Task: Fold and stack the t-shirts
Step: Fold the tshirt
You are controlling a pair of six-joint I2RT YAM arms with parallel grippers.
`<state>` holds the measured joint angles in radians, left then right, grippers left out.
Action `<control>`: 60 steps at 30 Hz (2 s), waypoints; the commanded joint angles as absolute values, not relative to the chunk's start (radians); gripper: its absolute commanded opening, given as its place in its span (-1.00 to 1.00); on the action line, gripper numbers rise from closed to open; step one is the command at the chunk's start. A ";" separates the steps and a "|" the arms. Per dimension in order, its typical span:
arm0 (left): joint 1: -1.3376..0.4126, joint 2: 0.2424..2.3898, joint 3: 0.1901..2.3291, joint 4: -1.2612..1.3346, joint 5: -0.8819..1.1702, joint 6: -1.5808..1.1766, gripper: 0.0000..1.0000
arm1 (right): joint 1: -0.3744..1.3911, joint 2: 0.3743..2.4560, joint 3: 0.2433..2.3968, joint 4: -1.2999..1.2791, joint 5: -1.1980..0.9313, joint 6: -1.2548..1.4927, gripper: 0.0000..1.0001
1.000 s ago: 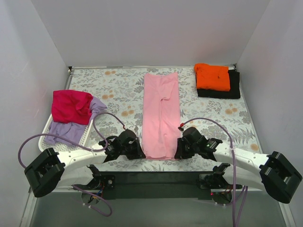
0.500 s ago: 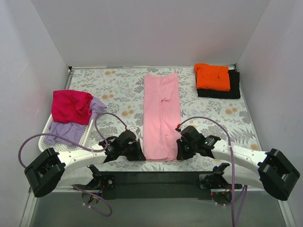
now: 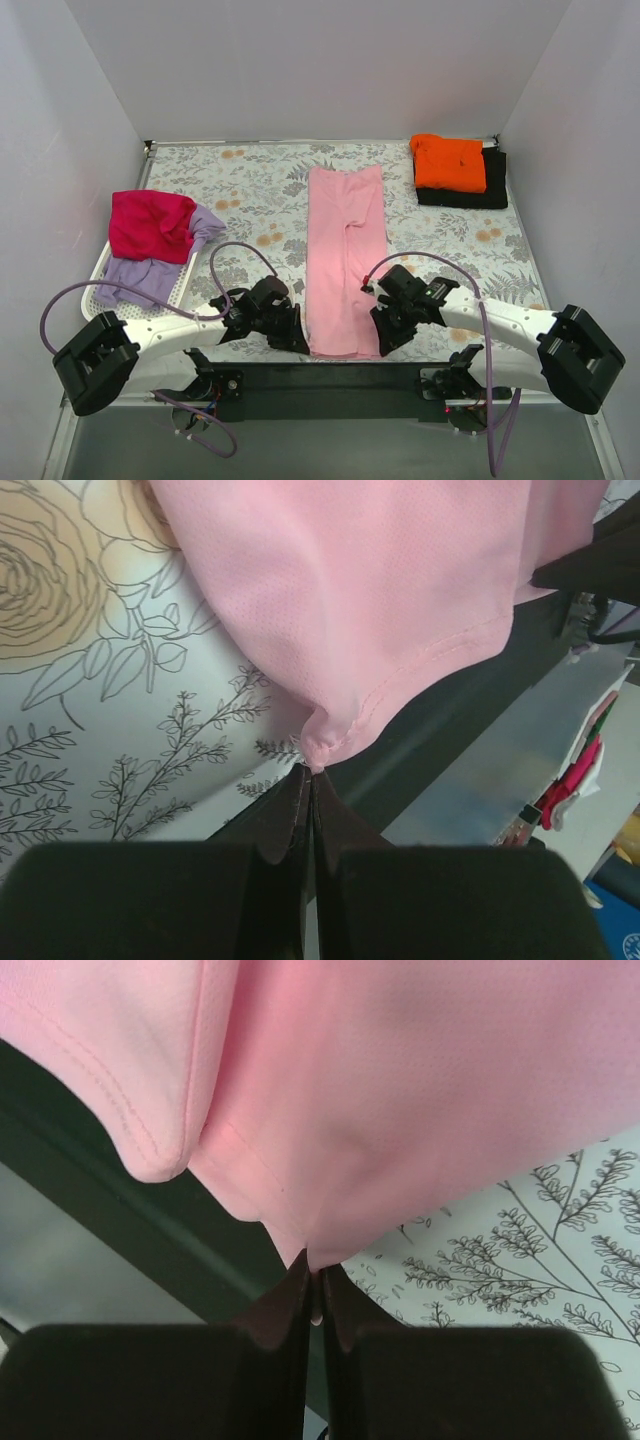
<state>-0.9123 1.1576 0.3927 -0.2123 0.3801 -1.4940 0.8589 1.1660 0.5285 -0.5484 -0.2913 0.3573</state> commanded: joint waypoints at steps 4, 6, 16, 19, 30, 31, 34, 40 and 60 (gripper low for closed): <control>-0.916 0.988 0.402 -0.169 0.362 -1.560 -1.00 | 0.864 1.151 0.620 -0.635 -0.362 0.290 -0.97; -0.916 0.945 0.388 -0.143 0.316 -1.600 -1.00 | 0.864 1.125 0.640 -0.637 -0.319 0.305 -0.97; -0.914 1.029 0.373 0.032 0.158 -1.589 -1.00 | 0.862 1.160 0.744 -0.568 -0.097 0.336 -0.97; -0.911 1.067 0.399 0.050 0.082 -1.556 -1.00 | 0.848 1.198 0.765 -0.528 -0.019 0.327 -0.97; -0.798 1.215 0.483 0.186 0.020 -1.447 -1.00 | 0.788 1.356 0.851 -0.397 0.086 0.282 -0.97; -0.786 1.232 0.488 0.196 0.020 -1.439 -1.00 | 0.775 1.362 0.857 -0.391 0.089 0.279 -0.97; -0.740 1.264 0.518 0.210 0.029 -1.404 -1.00 | 0.741 1.388 0.880 -0.367 0.083 0.259 -0.97; -0.690 1.366 0.606 0.255 0.063 -1.345 -1.00 | 0.684 1.453 0.946 -0.347 0.072 0.218 -0.97; -0.614 1.370 0.649 0.247 0.271 -1.269 -1.00 | 0.589 1.419 0.999 -0.374 -0.081 0.160 -0.97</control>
